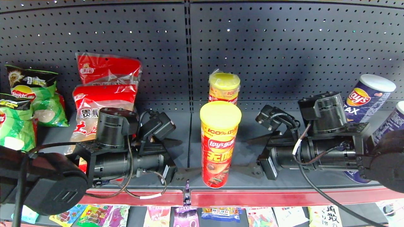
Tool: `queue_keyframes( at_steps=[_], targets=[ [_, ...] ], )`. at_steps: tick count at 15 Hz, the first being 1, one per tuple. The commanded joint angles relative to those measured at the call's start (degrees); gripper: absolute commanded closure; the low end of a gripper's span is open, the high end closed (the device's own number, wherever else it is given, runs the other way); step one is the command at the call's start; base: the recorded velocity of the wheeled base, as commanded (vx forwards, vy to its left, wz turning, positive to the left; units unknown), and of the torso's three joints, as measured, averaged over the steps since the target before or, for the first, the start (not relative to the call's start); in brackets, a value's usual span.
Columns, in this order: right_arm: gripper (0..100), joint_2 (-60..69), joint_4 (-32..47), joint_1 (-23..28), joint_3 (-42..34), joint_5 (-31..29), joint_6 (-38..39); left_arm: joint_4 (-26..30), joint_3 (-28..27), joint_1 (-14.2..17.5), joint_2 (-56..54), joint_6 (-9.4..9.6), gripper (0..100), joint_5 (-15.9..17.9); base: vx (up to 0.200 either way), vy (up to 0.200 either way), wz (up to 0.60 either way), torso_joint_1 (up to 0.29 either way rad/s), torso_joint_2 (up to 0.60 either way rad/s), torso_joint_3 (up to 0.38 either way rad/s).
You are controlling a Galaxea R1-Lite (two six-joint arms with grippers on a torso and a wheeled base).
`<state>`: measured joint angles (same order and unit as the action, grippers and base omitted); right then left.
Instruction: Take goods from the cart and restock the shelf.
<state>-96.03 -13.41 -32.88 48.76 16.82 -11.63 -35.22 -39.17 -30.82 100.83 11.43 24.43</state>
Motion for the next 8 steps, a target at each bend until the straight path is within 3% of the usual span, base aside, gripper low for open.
queue_keyframes(
  at_steps=[1, 8],
  targets=[
    [0, 0.1, 0.0, -0.2, 0.0, 0.1, 0.0, 0.0, -0.1, 0.0, 0.2, -0.01, 0, 0.0, 0.0, 0.0, 0.0, 0.0, 0.0, 0.0],
    [0, 0.4, 0.0, -0.2, -0.2, 0.1, -0.1, 0.1, -1.5, 0.0, 1.2, -0.01, 0, 0.0, 0.0, 0.0, 0.0, 0.0, 0.0, 0.0]
  ],
)
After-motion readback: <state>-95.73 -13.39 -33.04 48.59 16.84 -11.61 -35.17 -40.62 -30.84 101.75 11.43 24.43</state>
